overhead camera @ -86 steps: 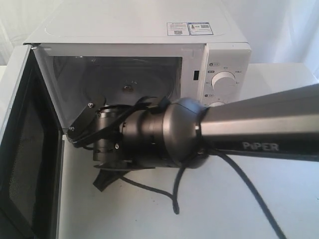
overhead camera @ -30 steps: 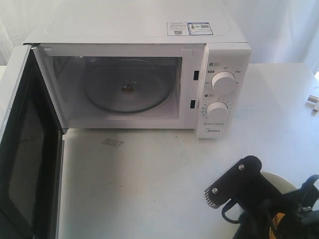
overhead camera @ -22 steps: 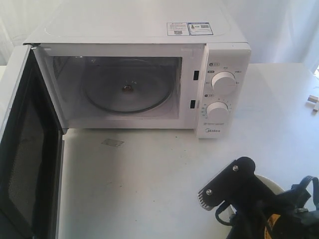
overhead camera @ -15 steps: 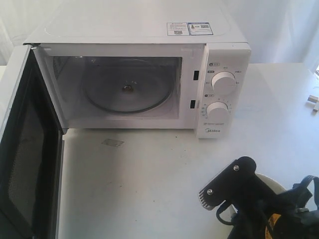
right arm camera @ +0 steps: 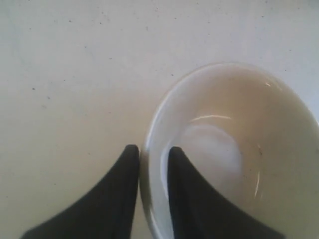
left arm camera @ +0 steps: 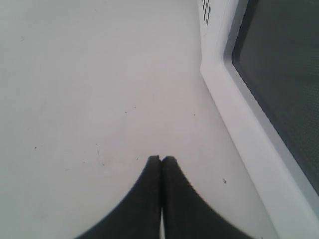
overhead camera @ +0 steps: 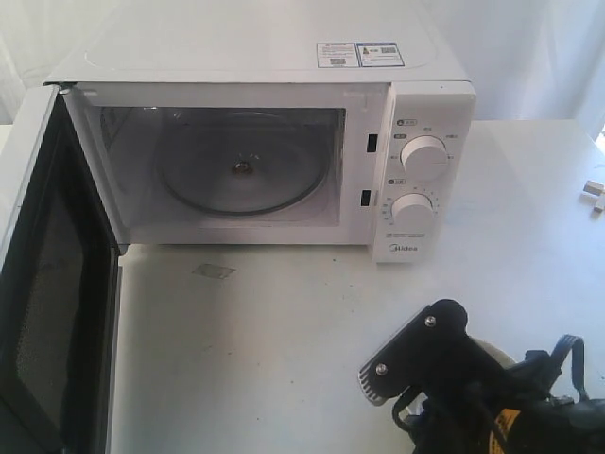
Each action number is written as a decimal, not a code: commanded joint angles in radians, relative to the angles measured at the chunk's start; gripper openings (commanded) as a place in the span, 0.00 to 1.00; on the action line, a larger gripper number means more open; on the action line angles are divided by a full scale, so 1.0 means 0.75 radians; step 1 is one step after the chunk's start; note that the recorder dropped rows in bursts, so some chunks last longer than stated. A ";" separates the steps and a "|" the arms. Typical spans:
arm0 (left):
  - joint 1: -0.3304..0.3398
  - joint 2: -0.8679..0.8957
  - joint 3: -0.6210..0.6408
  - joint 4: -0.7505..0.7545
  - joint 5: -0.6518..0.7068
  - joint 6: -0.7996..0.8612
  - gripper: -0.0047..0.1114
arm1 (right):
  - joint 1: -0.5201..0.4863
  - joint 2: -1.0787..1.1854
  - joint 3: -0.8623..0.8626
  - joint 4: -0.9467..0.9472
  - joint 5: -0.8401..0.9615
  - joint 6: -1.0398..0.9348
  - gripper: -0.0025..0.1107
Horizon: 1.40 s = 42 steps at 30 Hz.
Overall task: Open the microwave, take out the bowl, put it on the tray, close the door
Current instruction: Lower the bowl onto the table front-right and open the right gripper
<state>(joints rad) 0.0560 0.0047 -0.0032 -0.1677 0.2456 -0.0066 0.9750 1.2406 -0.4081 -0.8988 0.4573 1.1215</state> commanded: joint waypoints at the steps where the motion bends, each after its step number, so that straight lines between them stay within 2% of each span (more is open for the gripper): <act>1: 0.001 -0.006 0.004 0.004 -0.137 0.026 0.04 | 0.001 -0.010 0.005 -0.015 -0.026 0.002 0.27; 7: 0.001 -0.006 0.004 0.007 -0.592 0.046 0.04 | 0.001 -0.010 0.005 -0.020 -0.031 0.002 0.28; 14: 0.001 -0.006 0.004 0.007 -1.067 0.040 0.04 | 0.001 -0.010 0.000 -0.020 -0.107 0.002 0.42; 16: 0.001 -0.006 0.004 0.007 -1.194 0.040 0.04 | 0.001 -0.021 0.000 -0.020 -0.110 0.002 0.42; 18: 0.001 -0.006 -0.006 0.007 -1.241 0.040 0.04 | 0.001 -0.048 -0.003 -0.016 -0.108 0.002 0.42; 21: 0.001 -0.006 -0.117 0.037 -1.162 0.055 0.04 | 0.001 -0.120 -0.020 0.007 -0.102 0.002 0.42; 27: 0.001 -0.006 -0.375 0.239 -0.845 0.149 0.04 | 0.001 -0.325 -0.085 0.004 0.019 0.002 0.42; 31: 0.001 -0.006 -0.514 0.239 -0.688 0.158 0.04 | 0.001 -0.476 -0.111 0.001 0.157 -0.037 0.42; 38: 0.001 0.012 -0.677 0.239 -0.243 0.160 0.04 | 0.001 -0.727 -0.137 -0.063 0.282 -0.070 0.42; 41: 0.001 0.086 -0.677 0.239 -0.127 0.154 0.04 | 0.001 -0.786 -0.137 -0.069 0.325 -0.091 0.37; 42: 0.001 0.137 -0.677 0.239 -0.077 0.154 0.04 | 0.001 -0.804 -0.137 -0.069 0.389 -0.129 0.28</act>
<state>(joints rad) 0.0560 0.0625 -0.5054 0.0079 0.1283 0.1130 0.9750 0.6605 -0.5049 -0.9364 0.6939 1.0617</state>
